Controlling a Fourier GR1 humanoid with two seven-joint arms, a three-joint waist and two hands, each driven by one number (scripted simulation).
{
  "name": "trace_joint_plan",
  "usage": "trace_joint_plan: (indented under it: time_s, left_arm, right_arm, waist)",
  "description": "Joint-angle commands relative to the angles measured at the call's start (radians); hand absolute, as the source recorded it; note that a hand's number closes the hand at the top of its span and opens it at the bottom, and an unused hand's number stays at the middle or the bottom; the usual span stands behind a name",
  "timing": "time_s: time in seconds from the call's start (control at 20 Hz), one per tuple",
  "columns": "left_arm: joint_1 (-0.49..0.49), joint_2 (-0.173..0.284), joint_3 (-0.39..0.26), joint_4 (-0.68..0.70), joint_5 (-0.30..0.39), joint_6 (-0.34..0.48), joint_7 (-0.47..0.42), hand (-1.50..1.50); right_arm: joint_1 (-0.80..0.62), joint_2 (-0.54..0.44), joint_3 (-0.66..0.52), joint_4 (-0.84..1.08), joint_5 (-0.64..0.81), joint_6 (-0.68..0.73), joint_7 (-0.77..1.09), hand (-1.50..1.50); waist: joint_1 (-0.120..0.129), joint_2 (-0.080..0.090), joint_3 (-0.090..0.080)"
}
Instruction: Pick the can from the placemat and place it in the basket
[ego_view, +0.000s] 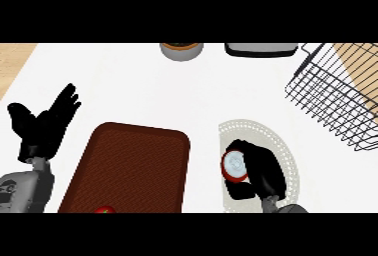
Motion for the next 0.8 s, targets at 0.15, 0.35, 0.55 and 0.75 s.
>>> trace_joint_plan:
  time_s: [0.15,0.35,0.55,0.75]
  left_arm:
    - [0.005,0.015,0.014,-0.009,0.012,-0.027,0.003,0.00]
    - [0.009,-0.024,-0.037,-0.026,-0.005,-0.031,-0.015,0.00]
    - [-0.070,-0.006,-0.028,0.014,-0.010,-0.024,0.038,0.00]
    - [-0.047,-0.015,-0.024,0.000,-0.020,-0.009,0.010,0.00]
  right_arm:
    - [-0.284,0.085,0.000,0.237,-0.019,-0.048,0.265,1.50]
    - [-0.455,0.087,0.051,0.388,-0.088,-0.222,0.493,1.50]
    - [-0.621,0.088,0.181,0.587,-0.205,-0.372,0.560,1.50]
    - [-0.672,0.088,0.226,0.620,-0.338,-0.526,0.525,1.50]
  waist:
    - [0.026,0.013,0.006]
    - [0.080,0.022,0.007]
    - [0.070,0.025,0.007]
    - [0.062,0.021,0.007]
